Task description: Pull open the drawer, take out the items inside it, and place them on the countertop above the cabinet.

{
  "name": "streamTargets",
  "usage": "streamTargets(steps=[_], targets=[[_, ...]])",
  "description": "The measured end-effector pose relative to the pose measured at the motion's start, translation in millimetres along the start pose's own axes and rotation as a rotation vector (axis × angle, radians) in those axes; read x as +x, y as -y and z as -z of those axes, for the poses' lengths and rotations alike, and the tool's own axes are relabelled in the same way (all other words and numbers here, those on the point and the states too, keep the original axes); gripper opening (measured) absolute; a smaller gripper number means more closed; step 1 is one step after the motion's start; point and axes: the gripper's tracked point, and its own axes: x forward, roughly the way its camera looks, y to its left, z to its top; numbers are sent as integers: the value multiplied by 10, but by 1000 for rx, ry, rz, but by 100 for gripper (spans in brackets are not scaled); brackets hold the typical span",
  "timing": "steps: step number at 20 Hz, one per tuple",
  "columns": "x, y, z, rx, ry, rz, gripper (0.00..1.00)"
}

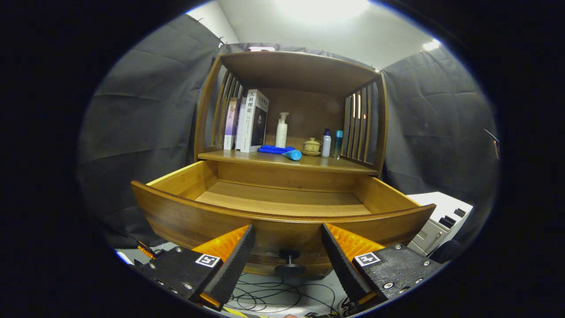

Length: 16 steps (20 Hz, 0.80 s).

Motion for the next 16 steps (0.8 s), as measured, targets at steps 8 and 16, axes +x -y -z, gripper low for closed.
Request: streamTargets(steps=[8,16], targets=[[223,-56,-105,-27,36,-32,96],[666,-66,-241,-12,73,-16,96]])
